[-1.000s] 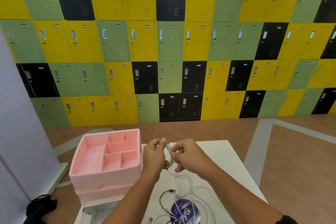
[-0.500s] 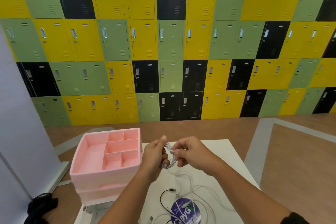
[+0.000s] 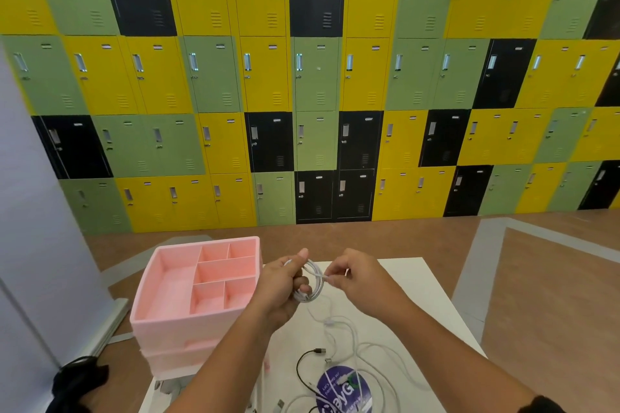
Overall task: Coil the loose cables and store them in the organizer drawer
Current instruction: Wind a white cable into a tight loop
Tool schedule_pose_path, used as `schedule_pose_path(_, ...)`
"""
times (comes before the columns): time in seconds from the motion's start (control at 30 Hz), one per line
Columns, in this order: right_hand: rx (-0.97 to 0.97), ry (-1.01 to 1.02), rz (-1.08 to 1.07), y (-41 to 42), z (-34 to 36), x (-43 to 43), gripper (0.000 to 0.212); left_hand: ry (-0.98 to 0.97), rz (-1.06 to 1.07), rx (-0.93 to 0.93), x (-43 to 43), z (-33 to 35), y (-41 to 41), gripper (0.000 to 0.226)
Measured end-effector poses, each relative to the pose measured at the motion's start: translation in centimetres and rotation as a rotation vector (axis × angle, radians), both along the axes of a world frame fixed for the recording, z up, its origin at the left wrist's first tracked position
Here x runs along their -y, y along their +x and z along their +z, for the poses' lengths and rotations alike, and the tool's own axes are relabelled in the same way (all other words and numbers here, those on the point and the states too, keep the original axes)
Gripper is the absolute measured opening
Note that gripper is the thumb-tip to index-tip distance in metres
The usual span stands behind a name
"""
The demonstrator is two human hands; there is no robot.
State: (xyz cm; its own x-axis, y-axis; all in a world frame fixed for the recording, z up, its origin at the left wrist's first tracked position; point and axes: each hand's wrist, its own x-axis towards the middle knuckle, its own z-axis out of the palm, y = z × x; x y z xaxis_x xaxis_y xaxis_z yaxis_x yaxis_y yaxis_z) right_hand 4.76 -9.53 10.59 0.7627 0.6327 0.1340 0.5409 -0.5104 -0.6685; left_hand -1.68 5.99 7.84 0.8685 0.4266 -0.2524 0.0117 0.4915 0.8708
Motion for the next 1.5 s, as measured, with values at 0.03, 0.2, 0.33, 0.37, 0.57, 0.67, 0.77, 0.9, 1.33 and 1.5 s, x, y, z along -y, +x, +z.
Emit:
schedule_pose_path(0.03, 0.042, 0.046, -0.008, 0.2, 0.1, 0.0, 0.009, -0.120, -0.034, 0.008, 0.0, 0.2, -0.1, 0.022)
schedule_pose_path(0.2, 0.004, 0.258, -0.023, 0.2, 0.1, -0.3, 0.015, -0.454, -0.107, 0.104, 0.5, 0.5, -0.1, 0.023)
schedule_pose_path(0.33, -0.302, 0.575, -0.081, -0.6, -0.3, -0.8, 0.015, -0.218, -0.104, 0.188, 1.4, 1.1, -0.2, 0.023)
schedule_pose_path(0.37, -0.369, 0.647, -0.093, -0.9, -0.3, -0.9, 0.016, -0.126, -0.092, 0.207, 1.6, 1.1, -0.2, 0.024)
schedule_pose_path(0.57, -0.793, 0.782, -0.057, -0.7, 0.2, -0.6, 0.011, 0.190, -0.024, 0.245, 2.4, 1.5, 0.1, 0.021)
schedule_pose_path(0.67, -0.858, 0.680, -0.027, -0.3, 0.0, -0.1, 0.010, 0.206, -0.012, 0.213, 2.3, 0.9, 0.3, 0.021)
schedule_pose_path(0.77, -0.844, 0.573, -0.018, -0.1, -0.2, 0.4, 0.022, 0.215, 0.037, 0.170, 2.4, 0.2, 0.6, 0.022)
schedule_pose_path(0.9, -0.815, 0.490, -0.003, -0.5, -0.2, 0.3, 0.019, 0.312, 0.140, 0.106, 2.7, -0.4, 0.9, 0.028)
schedule_pose_path(1.33, -0.401, 0.156, 0.025, -0.1, 0.1, -0.9, 0.010, 0.534, 0.195, 0.084, 2.0, -0.7, 0.8, 0.029)
schedule_pose_path(1.5, -0.267, 0.094, 0.041, 0.0, 0.2, -0.7, 0.019, 0.596, 0.140, 0.075, 1.4, -0.8, 0.8, 0.028)
